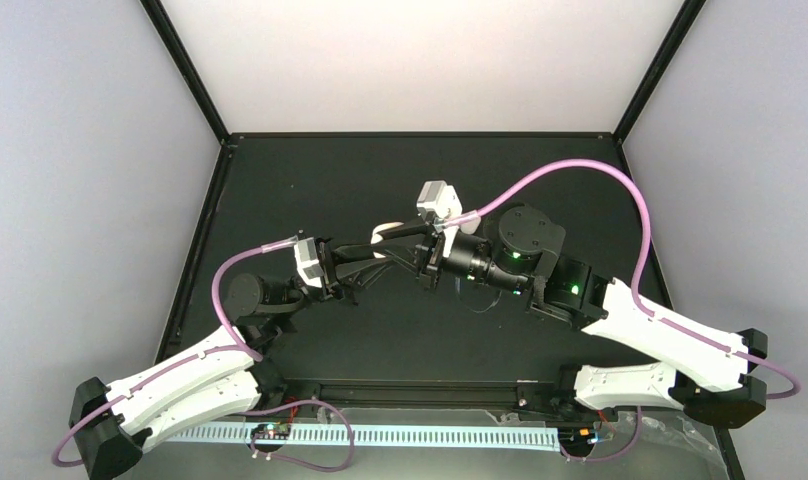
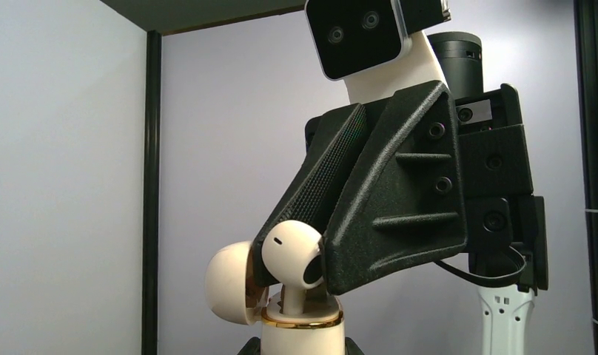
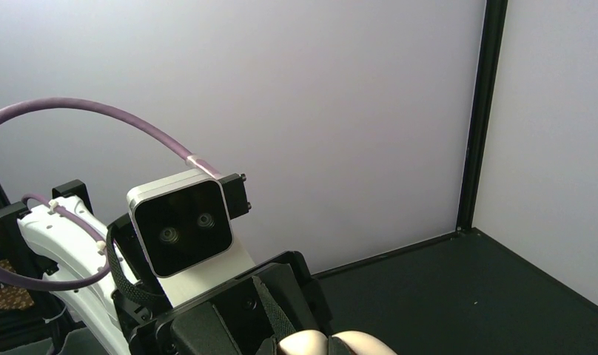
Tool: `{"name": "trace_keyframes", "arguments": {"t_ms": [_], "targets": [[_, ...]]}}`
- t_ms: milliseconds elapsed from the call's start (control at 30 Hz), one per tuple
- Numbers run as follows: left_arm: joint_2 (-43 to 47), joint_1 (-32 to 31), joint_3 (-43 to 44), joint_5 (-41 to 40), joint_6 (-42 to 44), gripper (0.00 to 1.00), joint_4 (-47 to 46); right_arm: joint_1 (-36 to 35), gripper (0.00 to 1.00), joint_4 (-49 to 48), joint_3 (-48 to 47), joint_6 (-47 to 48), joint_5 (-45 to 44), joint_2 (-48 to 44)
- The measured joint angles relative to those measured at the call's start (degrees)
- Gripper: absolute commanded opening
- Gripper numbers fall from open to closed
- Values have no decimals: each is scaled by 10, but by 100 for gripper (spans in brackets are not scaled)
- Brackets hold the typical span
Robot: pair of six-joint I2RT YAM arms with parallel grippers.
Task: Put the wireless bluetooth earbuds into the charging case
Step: Place the earbud in the charging case.
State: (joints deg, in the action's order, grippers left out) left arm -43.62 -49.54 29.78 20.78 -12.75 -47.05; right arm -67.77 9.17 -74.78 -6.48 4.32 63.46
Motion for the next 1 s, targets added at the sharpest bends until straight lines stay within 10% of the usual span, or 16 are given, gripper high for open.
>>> {"name": "trace_keyframes", "arguments": {"t_ms": [1000], "targets": [[0, 0, 2, -12, -2, 2, 12, 0, 44, 25, -35, -16, -4, -16]]}}
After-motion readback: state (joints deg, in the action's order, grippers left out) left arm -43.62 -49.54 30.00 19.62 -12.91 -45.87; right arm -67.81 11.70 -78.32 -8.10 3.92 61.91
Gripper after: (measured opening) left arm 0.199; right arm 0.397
